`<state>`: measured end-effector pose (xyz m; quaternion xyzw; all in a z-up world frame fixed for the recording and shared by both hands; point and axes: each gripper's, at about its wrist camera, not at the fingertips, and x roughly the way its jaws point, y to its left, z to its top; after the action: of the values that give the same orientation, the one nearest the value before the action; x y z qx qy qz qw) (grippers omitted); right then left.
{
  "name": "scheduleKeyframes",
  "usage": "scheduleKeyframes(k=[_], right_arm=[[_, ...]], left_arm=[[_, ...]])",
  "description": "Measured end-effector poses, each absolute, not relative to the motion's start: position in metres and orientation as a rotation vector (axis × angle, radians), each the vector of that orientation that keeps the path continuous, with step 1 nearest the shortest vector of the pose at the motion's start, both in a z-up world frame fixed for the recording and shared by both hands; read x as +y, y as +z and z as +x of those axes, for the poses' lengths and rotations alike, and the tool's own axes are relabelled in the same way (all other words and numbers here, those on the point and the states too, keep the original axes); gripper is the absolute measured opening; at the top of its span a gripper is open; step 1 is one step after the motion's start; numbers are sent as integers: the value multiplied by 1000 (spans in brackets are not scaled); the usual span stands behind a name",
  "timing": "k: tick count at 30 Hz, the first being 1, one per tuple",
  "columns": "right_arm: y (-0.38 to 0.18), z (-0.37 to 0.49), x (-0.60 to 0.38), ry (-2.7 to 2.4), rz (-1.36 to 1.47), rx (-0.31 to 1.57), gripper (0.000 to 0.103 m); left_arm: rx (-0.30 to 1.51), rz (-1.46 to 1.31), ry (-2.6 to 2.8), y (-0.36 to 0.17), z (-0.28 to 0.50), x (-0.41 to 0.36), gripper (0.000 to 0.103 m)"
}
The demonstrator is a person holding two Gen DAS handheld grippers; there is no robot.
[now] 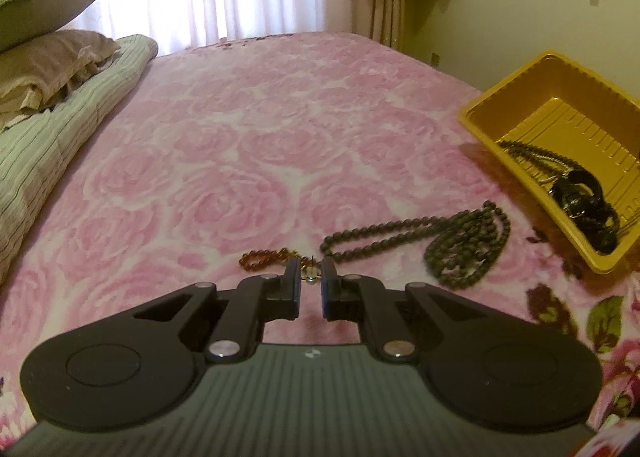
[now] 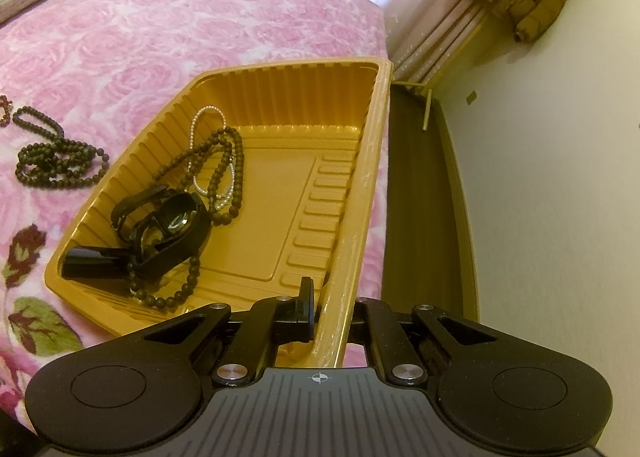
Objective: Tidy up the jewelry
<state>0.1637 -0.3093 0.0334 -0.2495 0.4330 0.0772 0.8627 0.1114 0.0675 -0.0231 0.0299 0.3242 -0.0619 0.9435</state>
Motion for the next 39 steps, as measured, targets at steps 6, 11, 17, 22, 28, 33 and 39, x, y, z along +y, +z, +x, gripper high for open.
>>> scheduleKeyframes(k=[6,11,17,22,28,33,39], right_arm=[[34,164,-309,164,-527,907,6],[37,164,-307,165,-530,904,6],[38,164,-307,166,-527,904,6],[38,164,-308,168,-525,903,6],[39,163,-309,169,-523,903,6],[39,163,-309,169,-515,902,6],[37,163,-310,170,-510,899,6]], left_arm=[[653,51,-179,-15,112,51,9],[630,41,-291,-3,111,16,9],[599,52,-459,13,115,-46,9],[582,82,-571,17,117,-94,9],[587,117,-645,14,120,-131,9],[576,140,-678,11,118,-142,9],[568,124,-655,8,110,-128,29]])
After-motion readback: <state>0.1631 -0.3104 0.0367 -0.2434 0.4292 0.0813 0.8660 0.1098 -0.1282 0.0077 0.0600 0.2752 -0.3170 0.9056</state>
